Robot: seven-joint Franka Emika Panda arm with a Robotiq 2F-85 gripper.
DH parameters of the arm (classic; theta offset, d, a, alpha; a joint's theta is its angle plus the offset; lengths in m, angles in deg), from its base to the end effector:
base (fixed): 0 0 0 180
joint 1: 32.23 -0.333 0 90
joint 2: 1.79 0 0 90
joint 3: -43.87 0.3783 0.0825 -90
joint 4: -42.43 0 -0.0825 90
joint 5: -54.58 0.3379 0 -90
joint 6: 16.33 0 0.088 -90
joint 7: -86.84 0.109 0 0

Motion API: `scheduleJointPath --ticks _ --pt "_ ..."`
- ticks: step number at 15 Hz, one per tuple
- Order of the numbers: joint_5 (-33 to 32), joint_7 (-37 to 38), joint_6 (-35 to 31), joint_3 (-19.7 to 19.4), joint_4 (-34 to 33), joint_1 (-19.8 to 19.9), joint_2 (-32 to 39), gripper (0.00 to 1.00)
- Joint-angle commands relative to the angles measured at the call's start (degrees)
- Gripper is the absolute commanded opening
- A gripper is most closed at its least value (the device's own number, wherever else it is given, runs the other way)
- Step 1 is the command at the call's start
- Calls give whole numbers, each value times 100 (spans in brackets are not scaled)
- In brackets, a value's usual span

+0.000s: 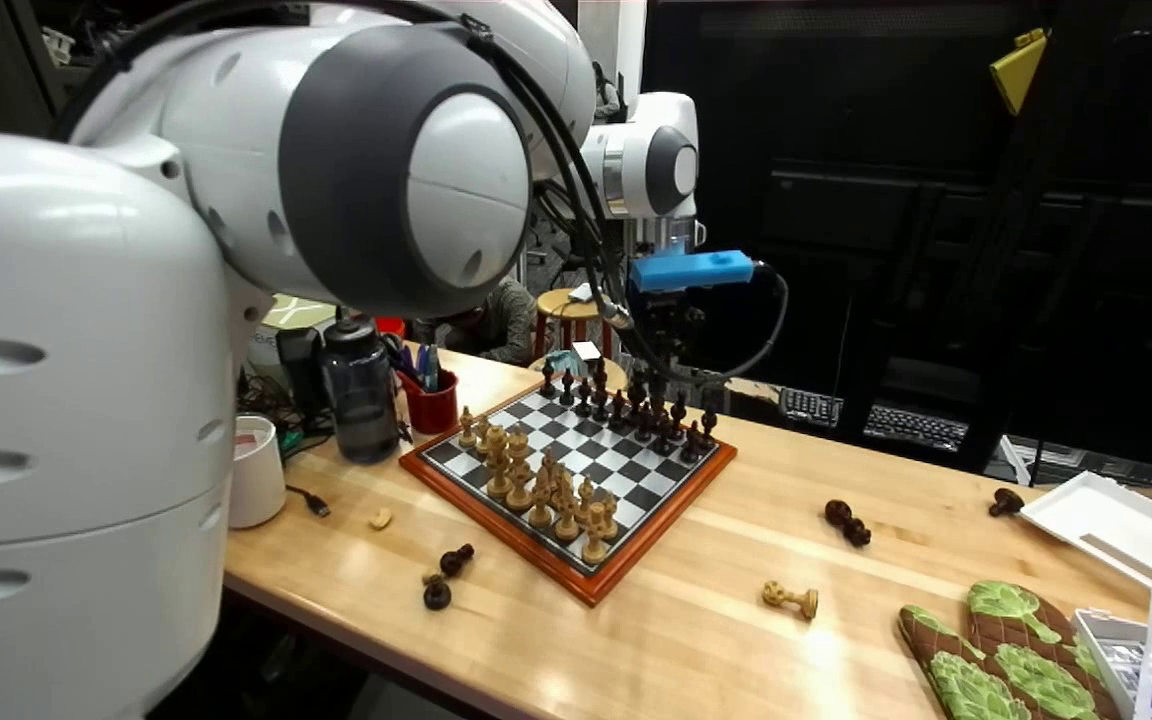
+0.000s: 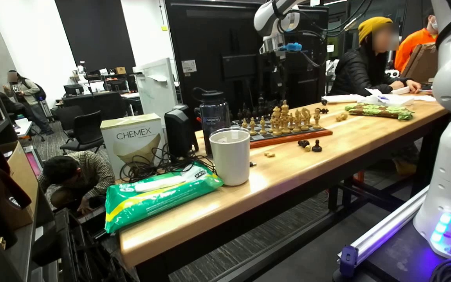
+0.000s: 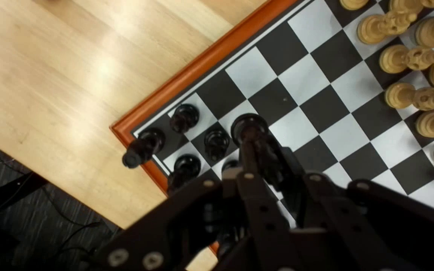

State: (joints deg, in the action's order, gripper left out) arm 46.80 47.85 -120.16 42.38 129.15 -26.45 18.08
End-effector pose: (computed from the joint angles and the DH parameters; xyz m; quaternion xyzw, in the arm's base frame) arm 0.6302 -0.0892 0.5311 0.9541 0.2903 -0.0495 0.0548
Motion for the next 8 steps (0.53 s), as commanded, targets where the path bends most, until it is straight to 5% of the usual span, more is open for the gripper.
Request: scheduleJointPath --ticks 1,3,4,8 --pt "-212 -145 387 172 -647 -191 325 5" --pt "-235 -271 452 253 -862 -255 457 5" --pt "-118 -97 242 225 -519 -194 283 19" --pt "-120 -169 315 271 -744 -237 447 19"
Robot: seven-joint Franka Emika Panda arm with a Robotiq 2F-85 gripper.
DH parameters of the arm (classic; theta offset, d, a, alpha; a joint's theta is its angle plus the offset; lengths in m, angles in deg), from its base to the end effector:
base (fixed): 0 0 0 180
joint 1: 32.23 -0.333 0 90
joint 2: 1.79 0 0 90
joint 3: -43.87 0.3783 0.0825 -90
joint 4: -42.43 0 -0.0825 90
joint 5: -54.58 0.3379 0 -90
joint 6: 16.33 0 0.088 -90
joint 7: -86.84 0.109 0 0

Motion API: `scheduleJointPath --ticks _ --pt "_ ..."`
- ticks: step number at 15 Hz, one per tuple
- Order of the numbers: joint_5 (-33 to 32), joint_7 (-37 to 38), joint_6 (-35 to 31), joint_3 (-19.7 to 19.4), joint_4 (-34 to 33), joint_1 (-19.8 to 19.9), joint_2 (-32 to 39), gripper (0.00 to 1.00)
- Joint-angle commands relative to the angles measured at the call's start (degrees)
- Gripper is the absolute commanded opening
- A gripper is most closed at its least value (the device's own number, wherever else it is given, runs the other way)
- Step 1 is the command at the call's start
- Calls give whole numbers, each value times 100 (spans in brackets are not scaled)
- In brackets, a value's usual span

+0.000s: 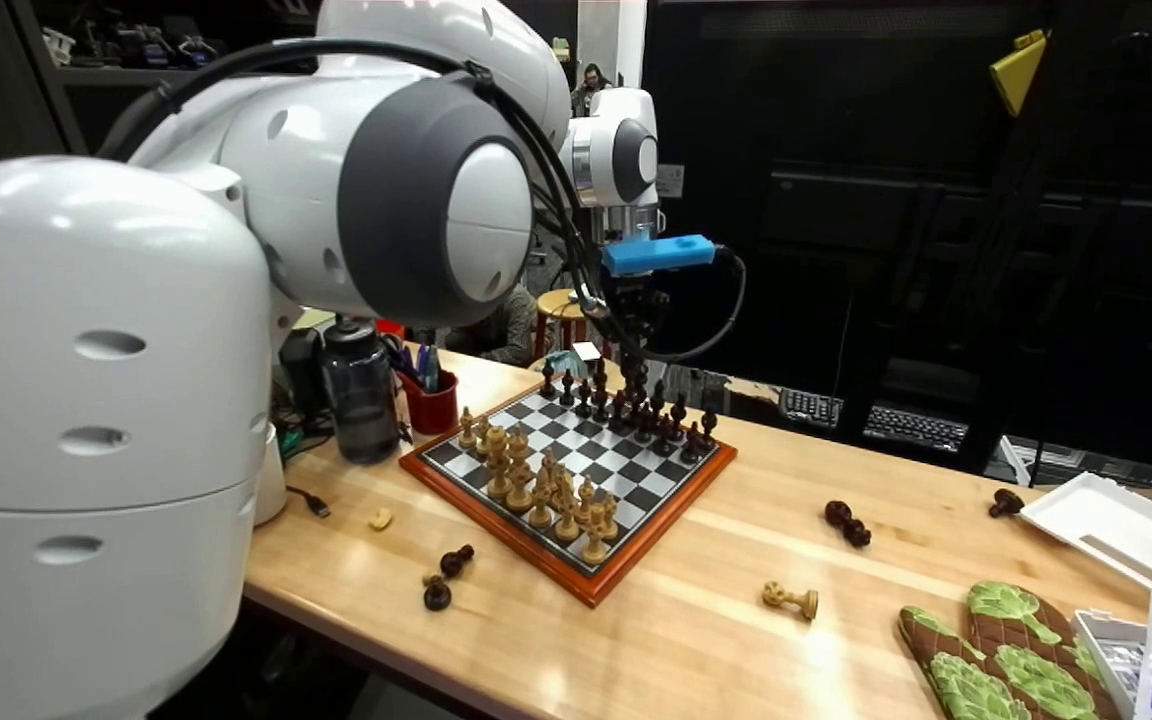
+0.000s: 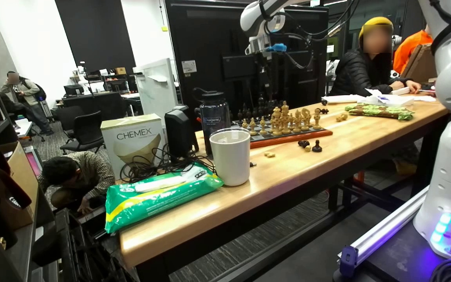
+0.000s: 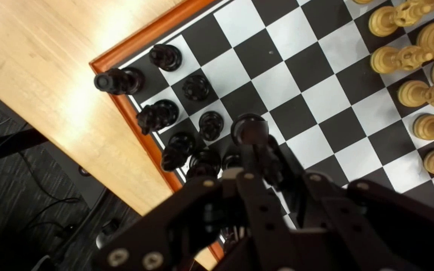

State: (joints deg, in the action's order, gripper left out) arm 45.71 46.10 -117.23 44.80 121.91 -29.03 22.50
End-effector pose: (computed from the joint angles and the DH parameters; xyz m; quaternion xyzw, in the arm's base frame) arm 0.6601 -0.0424 0.5313 0.9361 0.3434 -0.0497 0.0580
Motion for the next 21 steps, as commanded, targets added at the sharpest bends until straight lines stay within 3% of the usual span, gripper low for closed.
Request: scheduleJointPath --ticks 1,2,3,11,21 --pt "-11 -15 23 27 -31 32 14 19" --pt "-11 -28 24 24 -36 40 16 19" --pt "-11 -31 25 23 -37 40 17 5" --pt "-4 -280 319 253 -937 -126 651 5" --pt "-161 -866 1252 371 -2900 -607 1717 5"
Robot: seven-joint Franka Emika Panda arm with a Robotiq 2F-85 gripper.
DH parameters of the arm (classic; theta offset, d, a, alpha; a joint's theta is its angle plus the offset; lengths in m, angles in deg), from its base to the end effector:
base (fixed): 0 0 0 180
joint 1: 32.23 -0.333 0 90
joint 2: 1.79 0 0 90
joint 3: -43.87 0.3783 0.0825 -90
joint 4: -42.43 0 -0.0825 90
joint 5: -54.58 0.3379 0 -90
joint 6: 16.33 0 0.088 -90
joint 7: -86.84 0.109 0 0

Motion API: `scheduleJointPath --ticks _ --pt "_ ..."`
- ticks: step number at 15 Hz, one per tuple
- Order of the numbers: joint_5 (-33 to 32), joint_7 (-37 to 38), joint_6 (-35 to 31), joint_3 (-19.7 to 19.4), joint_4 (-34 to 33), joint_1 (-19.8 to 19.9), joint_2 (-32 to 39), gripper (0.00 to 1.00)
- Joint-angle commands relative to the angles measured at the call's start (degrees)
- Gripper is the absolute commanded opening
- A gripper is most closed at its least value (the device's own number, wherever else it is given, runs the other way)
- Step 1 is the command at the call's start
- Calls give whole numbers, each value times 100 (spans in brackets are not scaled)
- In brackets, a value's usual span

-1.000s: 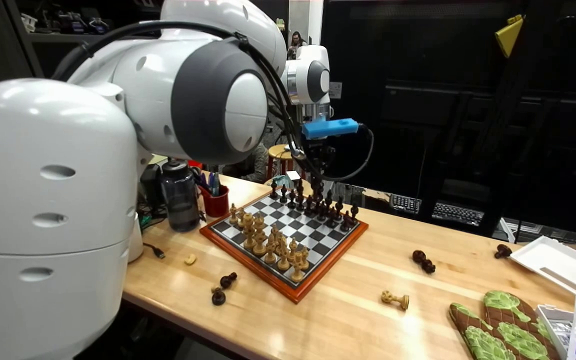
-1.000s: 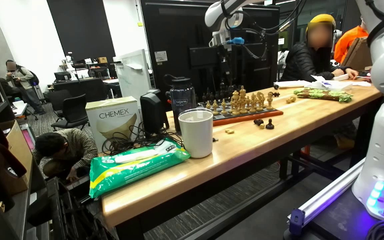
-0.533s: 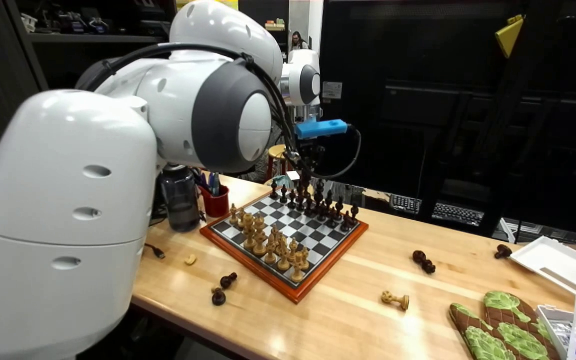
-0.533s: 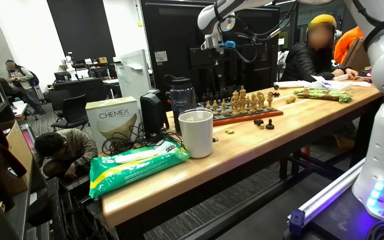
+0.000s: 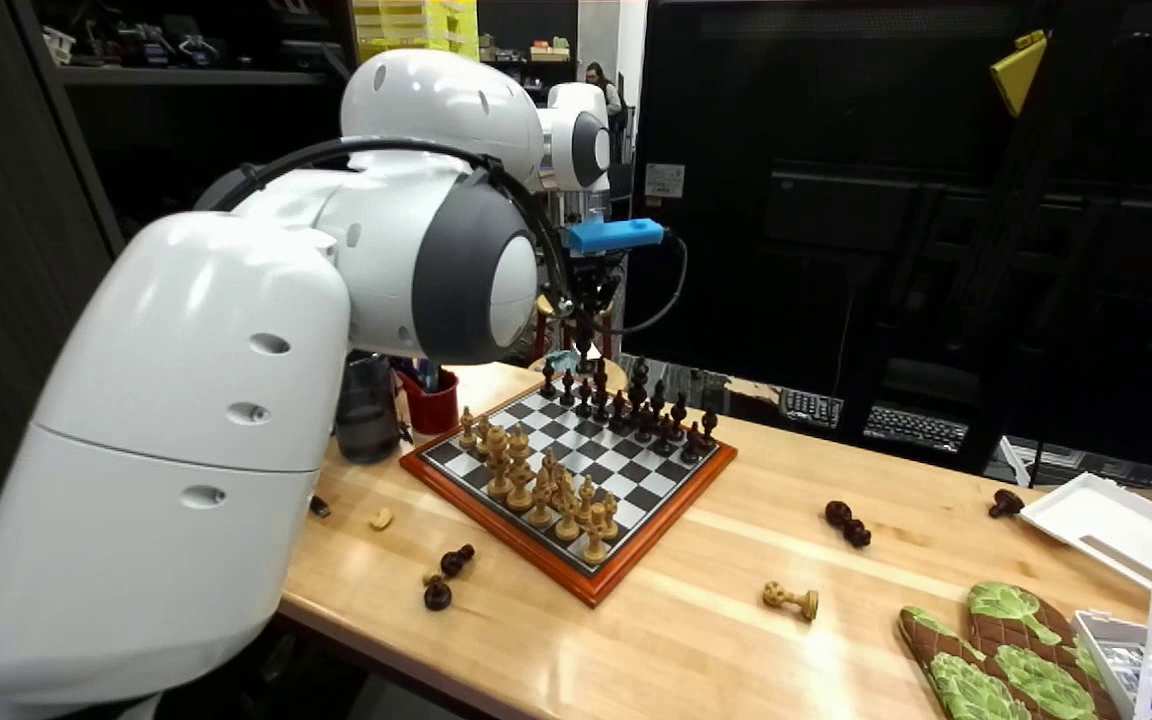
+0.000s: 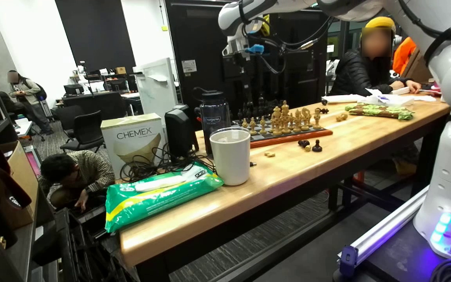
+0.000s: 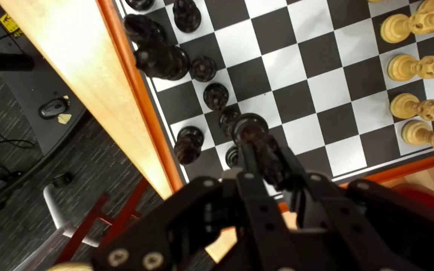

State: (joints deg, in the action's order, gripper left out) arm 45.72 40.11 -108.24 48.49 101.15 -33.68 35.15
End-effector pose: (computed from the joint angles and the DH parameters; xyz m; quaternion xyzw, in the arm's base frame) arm 0.7176 0.0390 0.5214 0.8950 0.4418 -0.0484 0.0382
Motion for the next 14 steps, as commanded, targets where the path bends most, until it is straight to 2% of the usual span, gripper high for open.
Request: scheduleJointPath --ticks 1,8,14 --pt "-171 -363 346 -3 -993 -175 559 5" --pt "-177 -1056 164 -34 -1878 -257 1235 5" --pt "-156 -1363 185 -53 -2341 -295 1522 5"
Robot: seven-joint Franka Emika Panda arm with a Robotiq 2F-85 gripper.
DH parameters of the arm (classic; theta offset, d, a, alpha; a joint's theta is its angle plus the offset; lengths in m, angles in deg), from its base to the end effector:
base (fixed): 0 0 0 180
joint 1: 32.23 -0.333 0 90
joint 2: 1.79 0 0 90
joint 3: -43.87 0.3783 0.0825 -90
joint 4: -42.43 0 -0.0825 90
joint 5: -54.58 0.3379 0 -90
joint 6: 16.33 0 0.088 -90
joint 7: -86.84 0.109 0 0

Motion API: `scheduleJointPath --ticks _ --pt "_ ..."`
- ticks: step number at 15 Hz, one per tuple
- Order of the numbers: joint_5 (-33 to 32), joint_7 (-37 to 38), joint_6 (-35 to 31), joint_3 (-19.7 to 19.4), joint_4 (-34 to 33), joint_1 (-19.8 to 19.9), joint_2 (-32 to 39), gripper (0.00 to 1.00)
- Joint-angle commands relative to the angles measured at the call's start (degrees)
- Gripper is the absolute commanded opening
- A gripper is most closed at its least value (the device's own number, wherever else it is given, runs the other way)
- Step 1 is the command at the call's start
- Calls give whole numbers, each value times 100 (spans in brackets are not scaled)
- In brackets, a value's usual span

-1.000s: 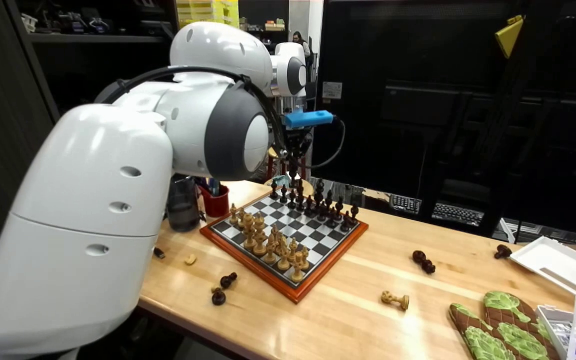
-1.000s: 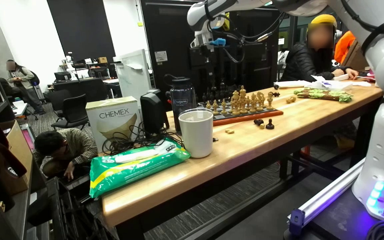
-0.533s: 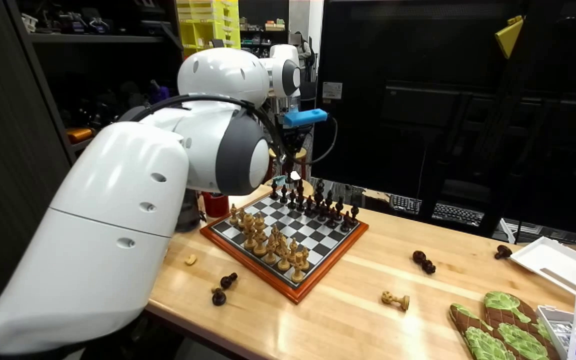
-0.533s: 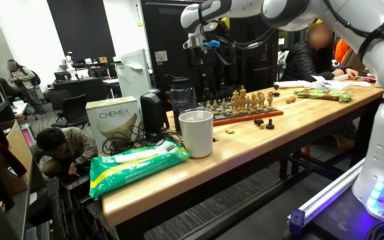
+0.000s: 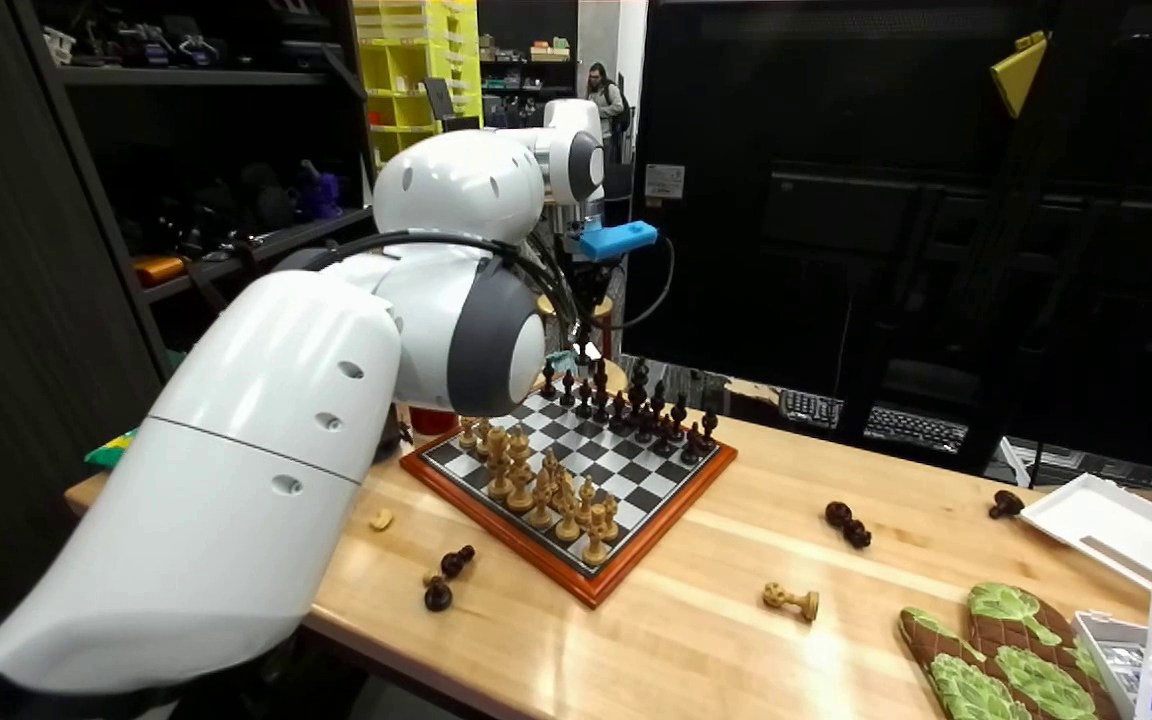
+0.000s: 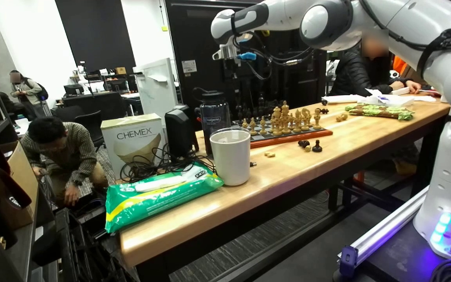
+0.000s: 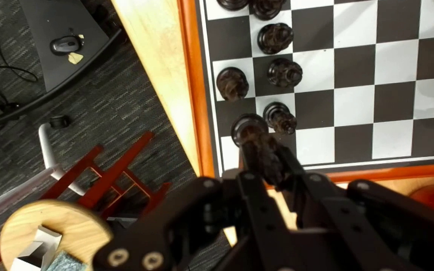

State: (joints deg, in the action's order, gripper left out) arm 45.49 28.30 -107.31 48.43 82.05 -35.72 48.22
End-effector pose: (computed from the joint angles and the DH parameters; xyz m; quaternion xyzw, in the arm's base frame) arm 0.7687 0.0597 0.4919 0.8425 0.5363 -0.0102 0.0494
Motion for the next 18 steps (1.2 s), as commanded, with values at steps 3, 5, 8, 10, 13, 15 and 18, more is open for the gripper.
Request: scheduleJointPath --ticks 3,5,8,10,13,15,18 --pt "-112 -240 127 -56 -559 -81 329 5" --pt "-85 -274 135 -58 -606 -54 403 5" --pt "-61 -305 123 -63 -672 -37 518 5" --pt "-47 -319 126 -57 -715 -24 589 5" --pt "-26 -352 126 -42 -770 -6 680 5" --pt "-16 -378 130 -36 -805 0 725 5" --pt "21 -408 119 -13 -838 24 779 5"
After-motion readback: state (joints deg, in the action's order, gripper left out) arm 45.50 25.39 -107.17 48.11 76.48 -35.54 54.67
